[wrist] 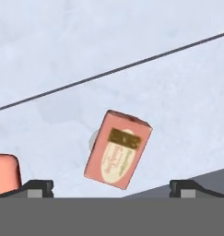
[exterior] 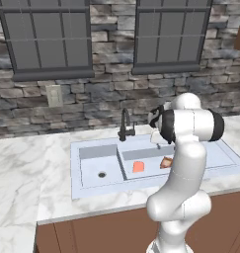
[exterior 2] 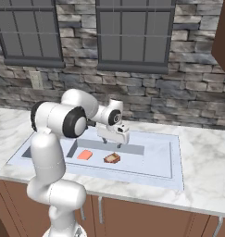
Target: Pick up the bar soap and bar soap from the sink, and place them back in the cabinet, and close the cabinet door.
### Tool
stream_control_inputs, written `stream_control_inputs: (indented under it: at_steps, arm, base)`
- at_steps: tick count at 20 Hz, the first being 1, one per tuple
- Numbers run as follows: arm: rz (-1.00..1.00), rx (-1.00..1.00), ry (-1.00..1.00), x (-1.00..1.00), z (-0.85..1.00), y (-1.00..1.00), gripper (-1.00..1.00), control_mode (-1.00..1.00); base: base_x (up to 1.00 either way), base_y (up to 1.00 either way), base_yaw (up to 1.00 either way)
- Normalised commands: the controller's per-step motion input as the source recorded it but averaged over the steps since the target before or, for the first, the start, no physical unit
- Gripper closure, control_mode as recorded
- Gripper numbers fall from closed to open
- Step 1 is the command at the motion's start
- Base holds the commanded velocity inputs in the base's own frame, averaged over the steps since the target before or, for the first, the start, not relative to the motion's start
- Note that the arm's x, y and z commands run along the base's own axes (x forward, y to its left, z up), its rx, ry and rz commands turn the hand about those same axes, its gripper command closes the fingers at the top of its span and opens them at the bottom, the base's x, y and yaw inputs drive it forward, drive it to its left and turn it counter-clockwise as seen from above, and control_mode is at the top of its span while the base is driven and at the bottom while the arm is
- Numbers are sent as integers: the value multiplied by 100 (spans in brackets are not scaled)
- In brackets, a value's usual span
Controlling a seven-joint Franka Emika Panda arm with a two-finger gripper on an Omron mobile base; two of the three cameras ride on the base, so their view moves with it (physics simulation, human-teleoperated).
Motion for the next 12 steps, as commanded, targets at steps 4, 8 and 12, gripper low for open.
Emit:
stream_control_inputs:
  at_steps: [4,8,12]
  arm:
    - [0,0,0,4,-14,0,-100,-100]
    - [0,0,0,0,-16,-1,-100,-100]
    - [0,0,0,0,-18,-3,-100,-100]
  base:
    - [0,0,0]
    - [0,0,0]
    - [0,0,0]
